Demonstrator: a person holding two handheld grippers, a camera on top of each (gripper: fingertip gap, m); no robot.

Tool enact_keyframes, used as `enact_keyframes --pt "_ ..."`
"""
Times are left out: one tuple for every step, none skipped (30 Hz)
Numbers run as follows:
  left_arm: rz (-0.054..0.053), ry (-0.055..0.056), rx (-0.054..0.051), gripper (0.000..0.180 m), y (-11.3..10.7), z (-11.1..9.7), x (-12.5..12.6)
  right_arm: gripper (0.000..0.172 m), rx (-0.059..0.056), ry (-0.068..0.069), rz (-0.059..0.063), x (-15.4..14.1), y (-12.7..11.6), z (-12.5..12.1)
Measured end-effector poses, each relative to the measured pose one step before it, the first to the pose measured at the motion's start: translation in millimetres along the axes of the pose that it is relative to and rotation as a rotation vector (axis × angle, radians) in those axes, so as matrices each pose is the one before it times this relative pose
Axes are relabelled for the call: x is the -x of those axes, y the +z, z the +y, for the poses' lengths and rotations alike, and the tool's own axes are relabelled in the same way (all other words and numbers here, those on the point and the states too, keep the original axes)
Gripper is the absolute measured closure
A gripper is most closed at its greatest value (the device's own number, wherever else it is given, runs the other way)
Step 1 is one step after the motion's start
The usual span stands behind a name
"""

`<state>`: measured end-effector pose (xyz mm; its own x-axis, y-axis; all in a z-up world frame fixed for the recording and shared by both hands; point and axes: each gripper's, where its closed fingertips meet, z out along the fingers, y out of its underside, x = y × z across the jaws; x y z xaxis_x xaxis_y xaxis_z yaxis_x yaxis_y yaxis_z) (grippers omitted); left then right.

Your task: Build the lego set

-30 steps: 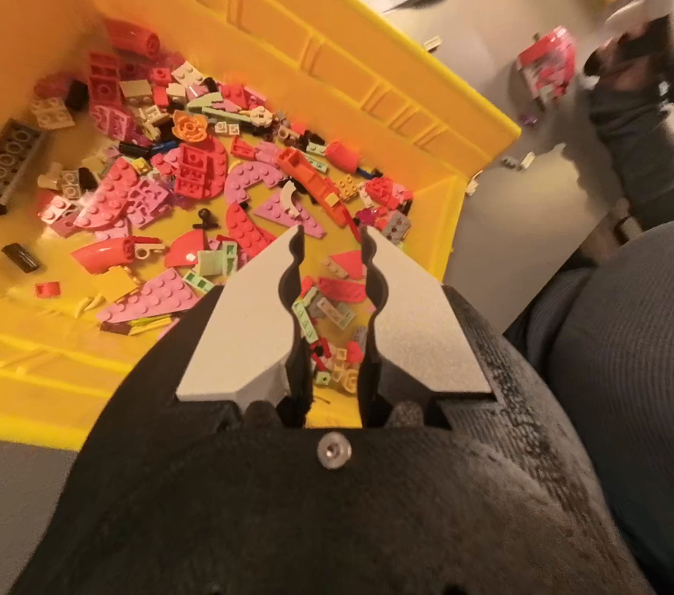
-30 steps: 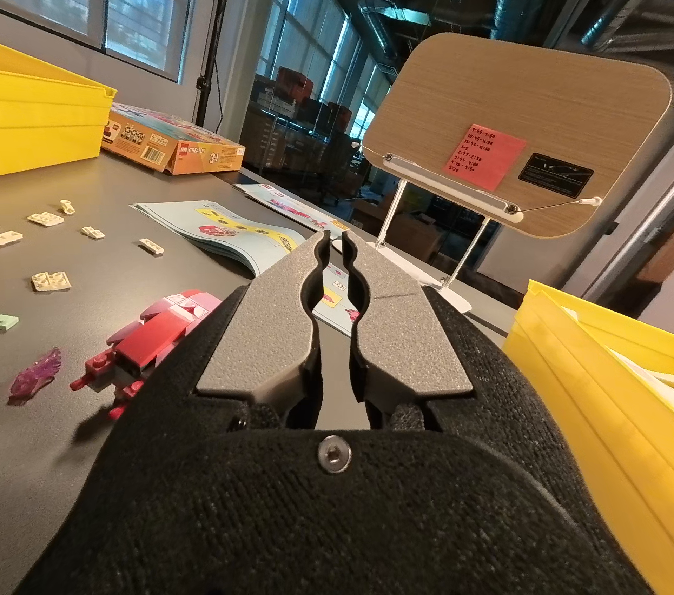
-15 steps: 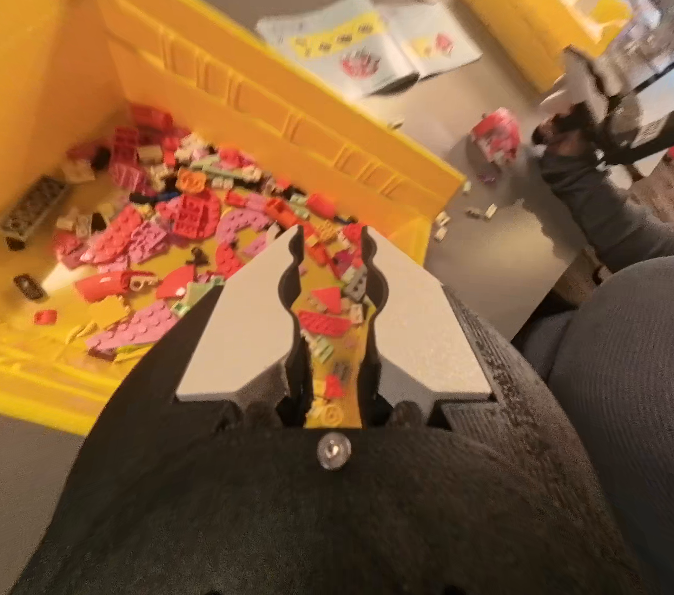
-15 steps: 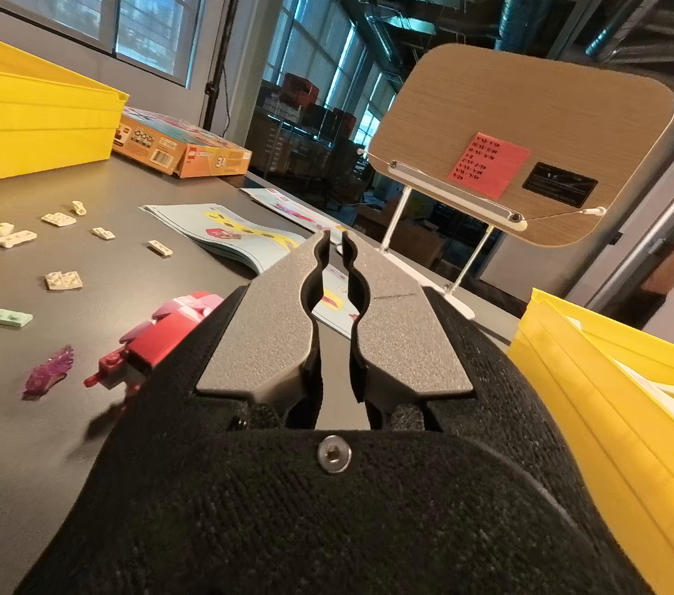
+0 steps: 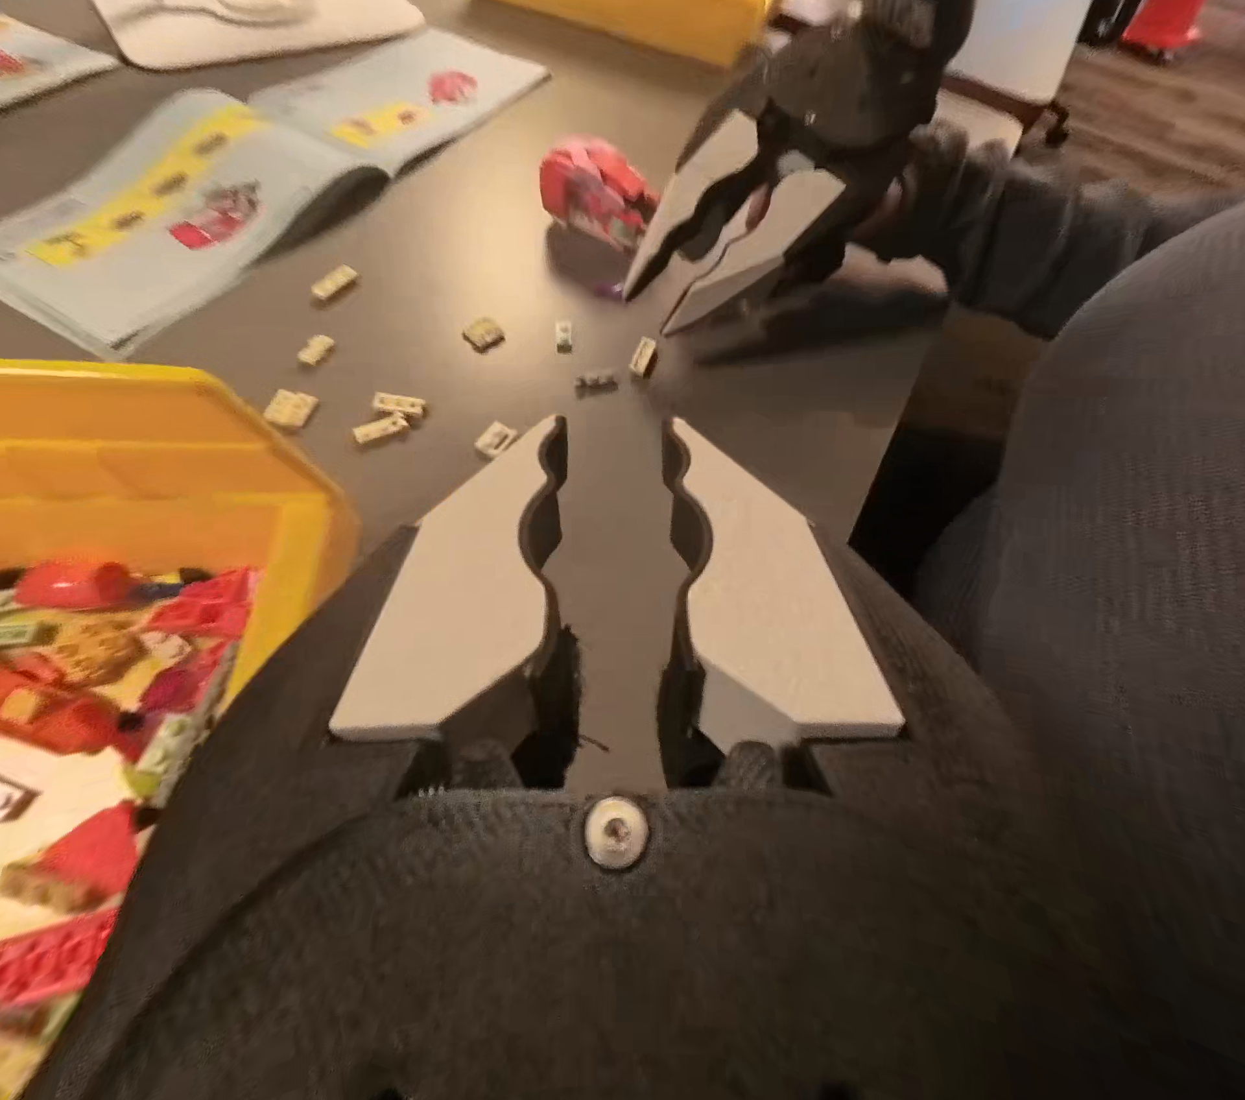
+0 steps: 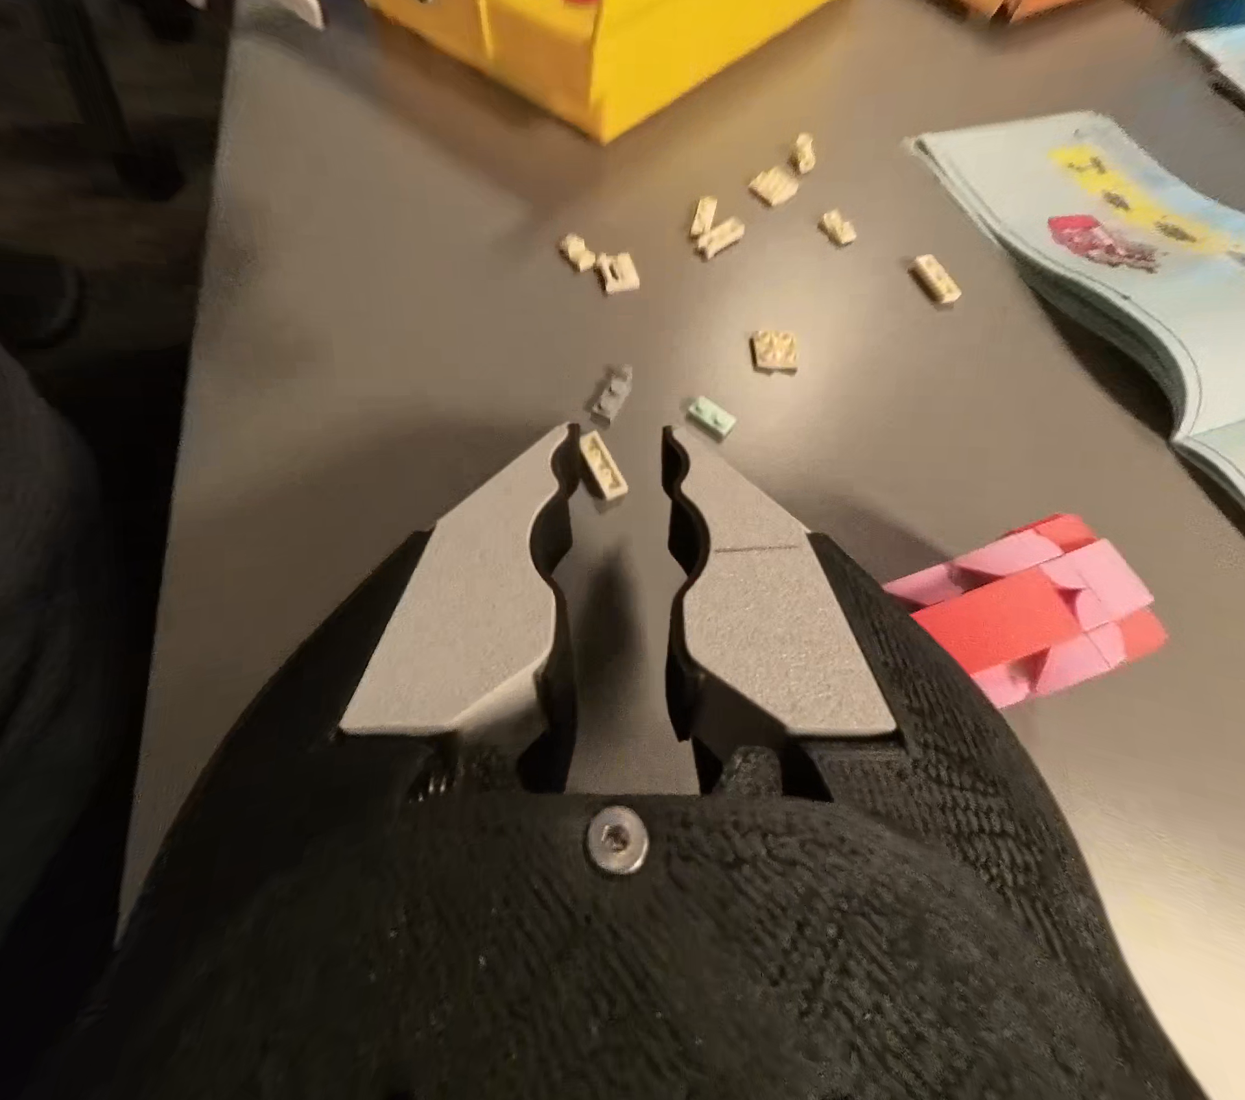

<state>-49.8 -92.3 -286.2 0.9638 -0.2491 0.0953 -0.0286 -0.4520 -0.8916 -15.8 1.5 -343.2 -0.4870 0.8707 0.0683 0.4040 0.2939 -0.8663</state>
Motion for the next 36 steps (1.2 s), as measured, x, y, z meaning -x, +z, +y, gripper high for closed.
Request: enact_keyframes --pt "-0.0010 0.0029 0.0211 0.153 6.98 6.14 0.20 0.149 0.0309 -0.0145 0.0078 -0.89 1.39 4.29" --pt "0.0057 -0.0043 0.0050 0.153 5.54 3.07 -0.21 0.149 0.0230 -0.0062 0.0005 -1.03 1.00 4.34" --pt "0.0211 -0.0134 -0.0034 0.153 4.47 1.12 -2.03 0.149 0.0178 0.0042 -0.0148 0.67 0.82 3.69" --pt "0.0249 -0.0176 -0.0077 0.153 3.52 0.01 -2.14 0.149 0.0034 0.0082 -0.0272 2.31 0.00 0.57" --pt "0.0179 -0.0178 -0.0072 0.153 3.02 -0.02 -0.70 0.149 -0.0082 0.0045 -0.0196 1.62 -0.06 -1.37" --pt "0.0119 -0.0171 -0.0015 0.153 2.64 0.56 0.48 0.149 -0.0050 0.0051 -0.0134 1.02 0.20 -1.28" --pt "0.0068 -0.0116 -0.0021 0.153 2.18 0.18 0.81 0.149 0.0011 0.0057 -0.0114 1.24 0.99 -1.02" --pt "0.0018 -0.0047 -0.0064 0.153 1.71 -0.42 1.09 0.148 0.0044 0.0070 -0.0023 0.28 1.97 -1.13" --pt "-0.0006 -0.0032 -0.0053 0.153 1.35 -0.24 1.01 0.147 0.0047 0.0086 0.0001 0.56 2.64 -1.69" --pt "0.0004 -0.0031 -0.0027 0.153 1.32 0.09 0.71 0.147 0.0029 0.0199 0.0117 -1.32 3.26 -2.54" --pt "0.0020 -0.0016 -0.0008 0.153 1.37 0.55 0.36 0.148 0.0088 0.0331 0.0220 -3.08 3.94 -1.77" --pt "0.0003 -0.0027 0.0019 0.153 1.23 1.01 0.54 0.149 0.0210 0.0330 0.0220 -3.47 4.03 0.36" --pt "0.0014 -0.0036 0.0032 0.153 1.05 1.24 0.29 0.149 0.0213 0.0204 0.0048 -0.58 3.90 1.06" --pt "0.0029 -0.0041 0.0009 0.153 0.80 1.01 0.01 0.150 0.0177 0.0163 0.0059 -0.53 3.41 0.99" --pt "0.0030 -0.0044 -0.0005 0.153 0.44 0.82 -0.08 0.150 0.0133 0.0055 -0.0029 0.99 2.80 0.69" --pt "0.0026 -0.0029 0.0009 0.153 0.20 0.81 -0.20 0.150 0.0106 -0.0012 0.0006 0.70 2.05 0.56" --pt "0.0005 -0.0012 0.0027 0.153 0.07 0.98 0.10 0.151 0.0051 -0.0064 0.0068 -0.05 0.51 -0.43" --pt "-0.0007 0.0011 0.0039 0.152 0.01 1.00 0.10 0.151 0.0105 -0.0114 0.0027 0.50 -0.69 0.35" --pt "-0.0030 0.0033 0.0038 0.152 -0.40 0.92 0.31 0.150 0.0076 -0.0125 0.0059 -0.09 -1.61 0.21" --pt "-0.0042 0.0040 0.0043 0.152 -0.40 0.99 0.43 0.150 -0.0003 -0.0057 0.0136 -1.74 -2.29 -0.68" --pt "-0.0046 0.0036 0.0043 0.152 -0.64 1.08 0.59 0.149 -0.0059 0.0003 0.0085 -1.76 -2.65 -1.37" --pt "-0.0042 0.0024 0.0032 0.152 -0.63 1.14 0.65 0.149 -0.0094 0.0052 0.0092 -2.45 -2.44 -1.98" --pt "-0.0033 -0.0001 0.0021 0.152 -0.48 0.96 0.80 0.149 -0.0068 0.0101 0.0200 -4.95 -1.94 -1.96" --pt "-0.0026 -0.0024 0.0020 0.152 -0.35 0.99 1.01 0.150 -0.0032 0.0165 0.0330 -7.52 -1.09 -2.13" --pt "-0.0006 -0.0028 0.0015 0.152 -0.31 0.78 0.81 0.151 0.0021 0.0300 0.0421 -9.20 -0.20 -2.09" --pt "0.0003 -0.0034 0.0014 0.152 -0.18 0.57 0.68 0.151 0.0034 0.0226 0.0066 -3.13 0.24 -2.49" --pt "0.0005 -0.0030 0.0018 0.152 -0.18 0.42 0.56 0.151 0.0037 0.0077 -0.0122 1.05 0.42 -2.17" --pt "0.0001 -0.0011 0.0015 0.152 -0.40 0.14 0.33 0.150 0.0091 -0.0052 0.0034 -0.48 0.61 -0.83" --pt "-0.0010 0.0011 0.0005 0.152 -0.73 0.10 0.17 0.149 0.0149 -0.0248 0.0087 -0.87 1.27 0.72" --pt "-0.0012 0.0017 -0.0001 0.152 -0.56 0.19 0.20 0.149 0.0171 -0.0295 0.0096 -0.76 1.73 1.40" --pt "-0.0003 0.0011 0.0006 0.152 -0.49 0.47 -0.01 0.149 0.0184 -0.0164 0.0072 -0.91 2.30 1.87" --pt "-0.0001 -0.0001 0.0017 0.152 -0.25 0.71 0.21 0.149 0.0149 -0.0018 -0.0079 0.68 2.67 1.46" --pt "-0.0002 -0.0005 0.0008 0.152 -0.14 0.54 0.31 0.149 0.0120 0.0152 -0.0093 0.48 2.62 0.91" --pt "-0.0002 -0.0008 -0.0006 0.152 -0.01 0.35 0.19 0.148 0.0083 0.0169 -0.0102 0.69 2.06 0.41" --pt "0.0000 -0.0006 -0.0018 0.153 0.15 0.05 0.10 0.148 0.0134 0.0130 -0.0072 0.87 1.58 1.15" --pt "0.0003 -0.0005 -0.0013 0.153 0.05 -0.04 -0.08 0.148 0.0170 0.0070 0.0045 -0.31 1.36 1.85"
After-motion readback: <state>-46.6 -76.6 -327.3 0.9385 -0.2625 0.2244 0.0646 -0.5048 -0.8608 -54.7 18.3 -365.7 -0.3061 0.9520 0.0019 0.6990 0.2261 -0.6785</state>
